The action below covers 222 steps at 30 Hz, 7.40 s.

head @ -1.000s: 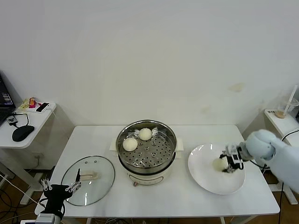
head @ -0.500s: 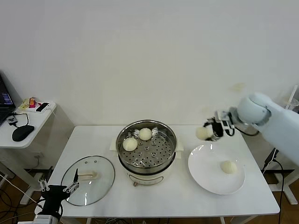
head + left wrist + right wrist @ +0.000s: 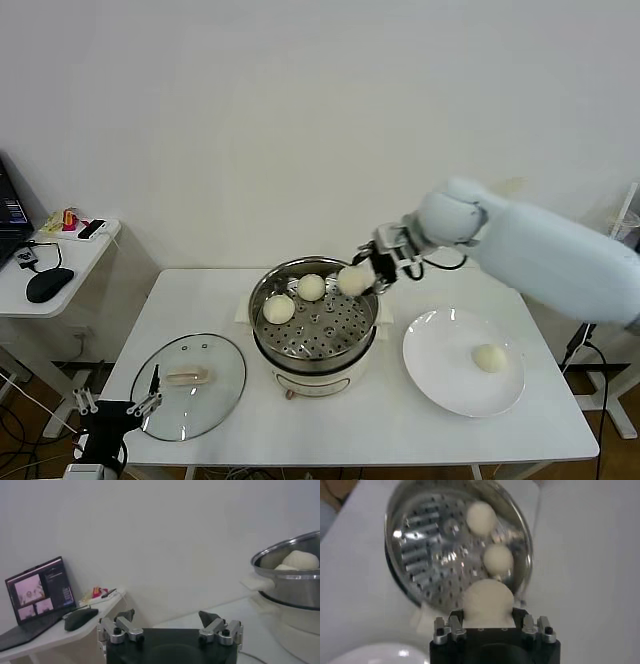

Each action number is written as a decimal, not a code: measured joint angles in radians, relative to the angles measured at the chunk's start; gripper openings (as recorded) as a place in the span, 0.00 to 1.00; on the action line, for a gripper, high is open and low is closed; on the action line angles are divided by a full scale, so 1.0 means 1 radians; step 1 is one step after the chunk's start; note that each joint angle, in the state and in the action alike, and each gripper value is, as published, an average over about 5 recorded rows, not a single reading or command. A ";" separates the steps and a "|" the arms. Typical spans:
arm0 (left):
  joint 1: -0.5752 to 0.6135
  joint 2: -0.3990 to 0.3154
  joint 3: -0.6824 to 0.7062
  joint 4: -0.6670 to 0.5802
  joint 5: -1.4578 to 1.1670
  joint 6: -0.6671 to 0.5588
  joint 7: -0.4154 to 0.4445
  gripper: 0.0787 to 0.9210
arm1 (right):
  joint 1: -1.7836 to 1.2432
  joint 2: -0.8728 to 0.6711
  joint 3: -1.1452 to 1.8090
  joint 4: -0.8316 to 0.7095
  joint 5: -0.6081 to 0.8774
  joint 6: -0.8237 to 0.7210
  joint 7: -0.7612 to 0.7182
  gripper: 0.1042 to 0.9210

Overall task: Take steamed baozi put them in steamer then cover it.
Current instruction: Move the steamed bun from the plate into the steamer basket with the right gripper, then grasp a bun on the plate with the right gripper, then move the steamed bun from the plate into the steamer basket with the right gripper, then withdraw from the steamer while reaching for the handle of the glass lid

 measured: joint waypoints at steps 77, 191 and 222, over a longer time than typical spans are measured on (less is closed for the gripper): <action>-0.081 0.062 0.062 0.056 -0.009 0.003 0.006 0.88 | -0.364 -0.438 0.316 0.035 -0.131 -0.087 -0.026 0.88; -0.087 0.054 0.036 0.094 0.006 0.002 0.007 0.88 | -0.062 0.114 -0.067 -0.098 0.234 -0.446 0.253 0.64; -0.098 0.043 0.043 0.098 -0.011 -0.023 0.000 0.88 | -0.307 -0.076 0.268 0.135 0.240 -0.331 0.583 0.88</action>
